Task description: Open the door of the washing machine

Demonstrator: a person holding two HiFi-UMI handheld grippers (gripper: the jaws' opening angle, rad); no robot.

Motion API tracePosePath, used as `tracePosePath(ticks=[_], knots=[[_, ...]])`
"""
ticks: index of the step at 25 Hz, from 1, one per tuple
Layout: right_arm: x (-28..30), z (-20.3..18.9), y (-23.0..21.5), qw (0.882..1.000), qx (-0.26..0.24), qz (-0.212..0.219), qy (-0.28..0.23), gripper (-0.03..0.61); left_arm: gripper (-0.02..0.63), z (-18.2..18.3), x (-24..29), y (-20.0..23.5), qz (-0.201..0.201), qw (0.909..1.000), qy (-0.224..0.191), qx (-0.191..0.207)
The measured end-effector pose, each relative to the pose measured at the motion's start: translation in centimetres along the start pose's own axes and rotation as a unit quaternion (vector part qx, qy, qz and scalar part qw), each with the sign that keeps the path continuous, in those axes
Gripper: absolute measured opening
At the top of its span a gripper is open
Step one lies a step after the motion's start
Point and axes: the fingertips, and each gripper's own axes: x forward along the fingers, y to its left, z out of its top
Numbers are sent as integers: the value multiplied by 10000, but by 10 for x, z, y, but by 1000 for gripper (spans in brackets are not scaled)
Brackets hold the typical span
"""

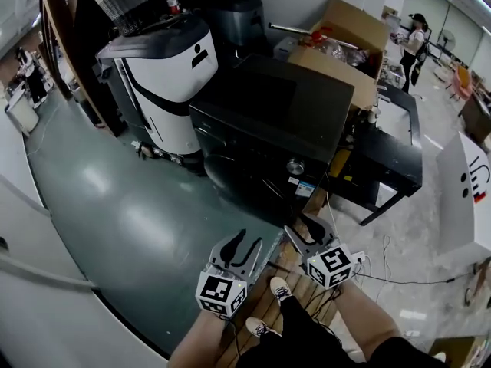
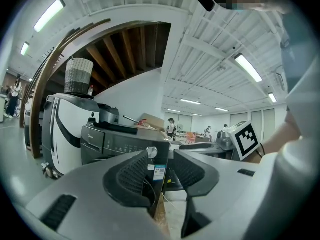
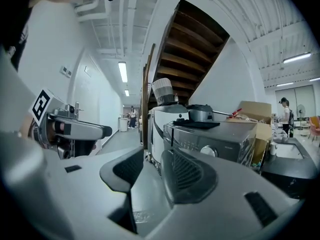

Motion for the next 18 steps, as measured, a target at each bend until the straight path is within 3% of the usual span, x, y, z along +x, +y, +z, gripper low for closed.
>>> tracePosePath(ticks=[10, 18], knots=[[60, -52, -52, 9990, 78, 244, 353, 196, 175, -44, 69, 29, 224, 9987, 265, -372], [113, -116, -97, 9965, 292, 201, 756, 199, 183, -88, 125, 58, 281, 9970, 460, -563]])
